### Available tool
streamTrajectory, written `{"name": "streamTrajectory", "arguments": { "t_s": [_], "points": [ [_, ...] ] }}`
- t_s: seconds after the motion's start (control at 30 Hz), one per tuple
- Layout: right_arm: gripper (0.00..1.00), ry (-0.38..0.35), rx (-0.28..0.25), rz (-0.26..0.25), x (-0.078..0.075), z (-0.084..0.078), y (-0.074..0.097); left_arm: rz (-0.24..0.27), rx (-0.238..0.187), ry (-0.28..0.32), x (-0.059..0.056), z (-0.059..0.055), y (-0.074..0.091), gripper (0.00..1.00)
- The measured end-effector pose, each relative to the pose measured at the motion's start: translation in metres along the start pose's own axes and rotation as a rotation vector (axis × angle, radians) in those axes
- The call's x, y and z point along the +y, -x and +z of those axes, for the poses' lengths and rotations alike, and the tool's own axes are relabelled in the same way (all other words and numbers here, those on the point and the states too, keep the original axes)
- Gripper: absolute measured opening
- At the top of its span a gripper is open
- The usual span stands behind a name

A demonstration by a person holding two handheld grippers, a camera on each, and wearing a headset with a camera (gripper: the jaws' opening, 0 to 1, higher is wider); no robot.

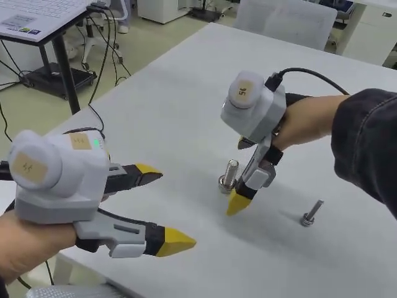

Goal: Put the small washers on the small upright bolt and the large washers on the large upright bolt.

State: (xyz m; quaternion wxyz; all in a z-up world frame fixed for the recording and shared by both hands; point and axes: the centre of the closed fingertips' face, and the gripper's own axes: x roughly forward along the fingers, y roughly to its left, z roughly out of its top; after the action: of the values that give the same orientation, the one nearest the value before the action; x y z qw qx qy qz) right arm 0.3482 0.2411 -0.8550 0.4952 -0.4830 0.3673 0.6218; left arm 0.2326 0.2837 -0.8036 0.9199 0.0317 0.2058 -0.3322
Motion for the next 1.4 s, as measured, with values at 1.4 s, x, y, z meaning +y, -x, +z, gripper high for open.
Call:
{"name": "streamTrajectory", "arguments": {
  "t_s": [1.4],
  "points": [
    [1.00,-0.318,-0.256,-0.217,0.006,-0.084,0.085,-0.099,0.024,-0.075,-0.008,0.028,-0.031,0.75]
  ]
}}
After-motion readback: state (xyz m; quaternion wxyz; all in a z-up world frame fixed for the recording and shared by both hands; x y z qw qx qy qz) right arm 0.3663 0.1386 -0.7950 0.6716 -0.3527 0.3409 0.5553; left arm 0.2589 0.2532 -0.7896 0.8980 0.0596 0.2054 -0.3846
